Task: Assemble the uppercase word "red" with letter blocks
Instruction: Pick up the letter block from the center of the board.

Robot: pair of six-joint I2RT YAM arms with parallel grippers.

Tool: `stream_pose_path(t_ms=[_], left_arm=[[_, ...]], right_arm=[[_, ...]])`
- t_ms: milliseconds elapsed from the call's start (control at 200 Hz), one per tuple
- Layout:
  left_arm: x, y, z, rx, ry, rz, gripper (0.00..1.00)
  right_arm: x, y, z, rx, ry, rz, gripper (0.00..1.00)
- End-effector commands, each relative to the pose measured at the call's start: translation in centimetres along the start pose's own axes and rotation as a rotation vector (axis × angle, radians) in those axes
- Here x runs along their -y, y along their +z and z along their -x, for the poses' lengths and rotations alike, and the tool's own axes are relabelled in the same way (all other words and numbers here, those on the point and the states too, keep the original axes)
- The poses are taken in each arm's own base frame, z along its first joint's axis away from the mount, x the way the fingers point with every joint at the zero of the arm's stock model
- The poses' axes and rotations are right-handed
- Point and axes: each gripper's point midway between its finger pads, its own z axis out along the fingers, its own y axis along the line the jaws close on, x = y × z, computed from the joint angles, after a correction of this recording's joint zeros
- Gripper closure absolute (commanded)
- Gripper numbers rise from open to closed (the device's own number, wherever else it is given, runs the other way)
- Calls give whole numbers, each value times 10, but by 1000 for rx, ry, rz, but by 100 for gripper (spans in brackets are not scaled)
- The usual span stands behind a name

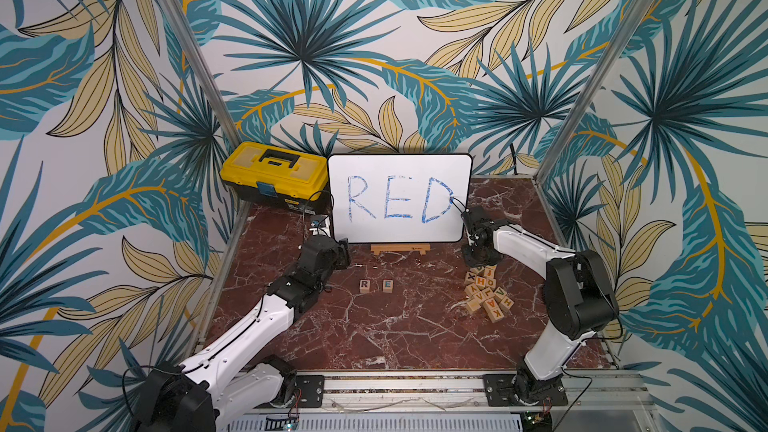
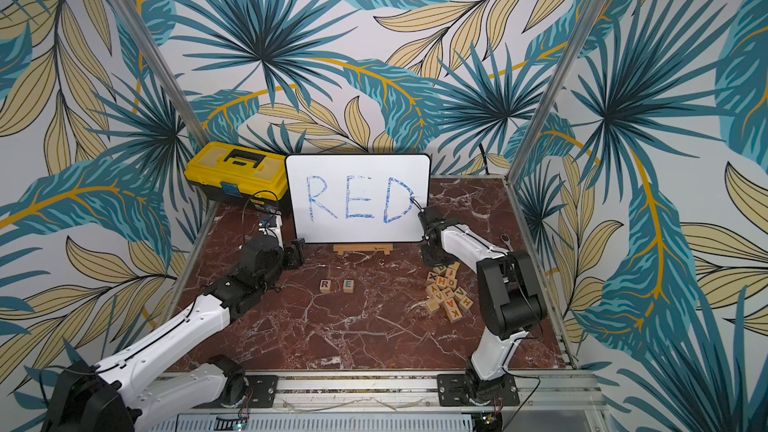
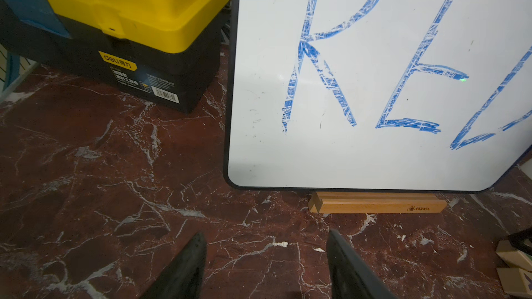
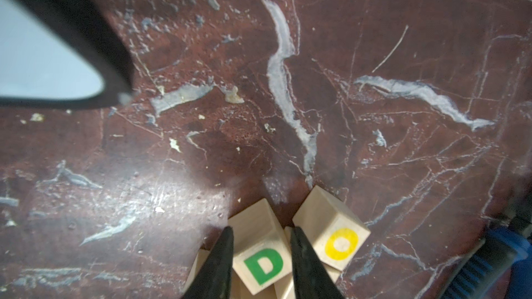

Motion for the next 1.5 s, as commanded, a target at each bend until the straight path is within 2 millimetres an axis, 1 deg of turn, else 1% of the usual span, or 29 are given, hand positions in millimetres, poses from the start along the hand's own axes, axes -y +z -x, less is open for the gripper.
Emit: stream_pose_path(t_ms=[0,195,376,501,811,1122,1497], left_arm=[[-7,-1,-9,-1,7,18,33],[-7,-1,-10,-6,7,16,33],[-8,-3,-9,-1,9,19,33],[-10,-4,-9,1,7,23,33],[-10,-4,-9,-1,11,23,33],[-10,-5,-8,3,17,25,33],[-12,-5,-7,4,19,30,33]], right_arm=[[0,-4,-8,6,-5,17,63],[-3,-8,-10,36,-4,47,61],[-6,-5,-12,36,-10,61,61],[-7,-2,-16,15,-8,65,61],[0,0,-26,-12,7,23,60],[6,-2,-27,-16,2,-5,59],[0,14,-35,-72,-16,0,58]])
